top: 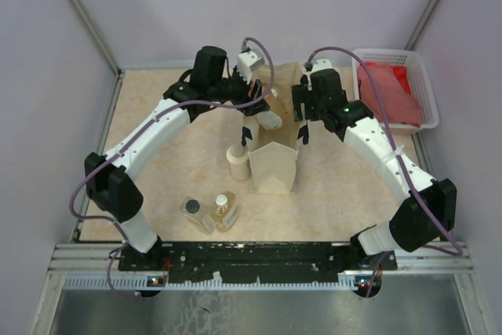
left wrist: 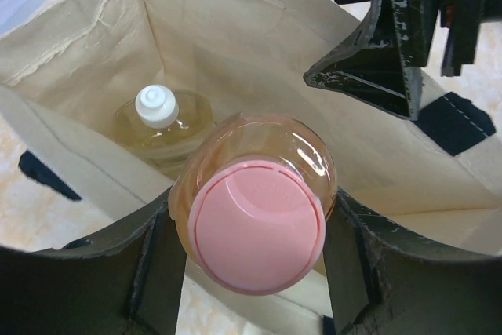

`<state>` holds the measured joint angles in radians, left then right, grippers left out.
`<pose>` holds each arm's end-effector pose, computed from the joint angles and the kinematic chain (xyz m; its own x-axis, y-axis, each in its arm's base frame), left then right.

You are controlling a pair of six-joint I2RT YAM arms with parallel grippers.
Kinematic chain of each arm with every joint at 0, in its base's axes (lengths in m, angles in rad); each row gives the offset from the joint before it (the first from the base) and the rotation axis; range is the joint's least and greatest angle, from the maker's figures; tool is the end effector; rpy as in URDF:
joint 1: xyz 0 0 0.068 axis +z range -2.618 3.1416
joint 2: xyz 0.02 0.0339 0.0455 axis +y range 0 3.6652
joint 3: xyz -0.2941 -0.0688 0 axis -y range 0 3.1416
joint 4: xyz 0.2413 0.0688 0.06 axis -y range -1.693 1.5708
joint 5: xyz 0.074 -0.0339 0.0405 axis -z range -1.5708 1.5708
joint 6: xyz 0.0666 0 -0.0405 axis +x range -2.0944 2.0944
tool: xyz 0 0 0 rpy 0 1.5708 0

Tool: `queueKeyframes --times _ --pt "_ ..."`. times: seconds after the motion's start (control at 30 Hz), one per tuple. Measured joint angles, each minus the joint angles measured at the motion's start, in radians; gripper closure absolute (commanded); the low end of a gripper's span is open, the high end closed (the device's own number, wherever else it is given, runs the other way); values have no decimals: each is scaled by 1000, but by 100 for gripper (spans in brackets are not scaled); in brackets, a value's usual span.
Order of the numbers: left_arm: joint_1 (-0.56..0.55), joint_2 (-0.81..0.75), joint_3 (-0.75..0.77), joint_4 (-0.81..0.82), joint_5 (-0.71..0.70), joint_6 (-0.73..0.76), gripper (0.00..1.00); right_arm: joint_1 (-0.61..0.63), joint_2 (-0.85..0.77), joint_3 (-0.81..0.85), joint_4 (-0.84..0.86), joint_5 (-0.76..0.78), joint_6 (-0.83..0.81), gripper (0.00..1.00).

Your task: Place the personal care products into the canvas bag

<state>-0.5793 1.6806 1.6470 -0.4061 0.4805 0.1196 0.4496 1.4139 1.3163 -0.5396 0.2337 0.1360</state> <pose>0.3311 -0.2534 0.4011 -0.2540 0.2926 -0.9219 0.8720 0.4816 -0.0874 0.3053 0.1302 0.3576 -0.5655 -0.1264 -0.8150 -0.1802 0.9833 -0.0275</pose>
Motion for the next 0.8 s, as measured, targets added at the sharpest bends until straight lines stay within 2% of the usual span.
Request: queueKeyframes --times 0.27,0.63,0.8 --pt "-42 127 101 -49 -11 122 100 0 0 11 -19 3 7 21" --pt "-68 205 109 -81 -77 187 99 0 0 74 -85 70 8 18" --pt "-68 219 105 -72 -101 192 90 0 -3 74 -97 95 17 16"
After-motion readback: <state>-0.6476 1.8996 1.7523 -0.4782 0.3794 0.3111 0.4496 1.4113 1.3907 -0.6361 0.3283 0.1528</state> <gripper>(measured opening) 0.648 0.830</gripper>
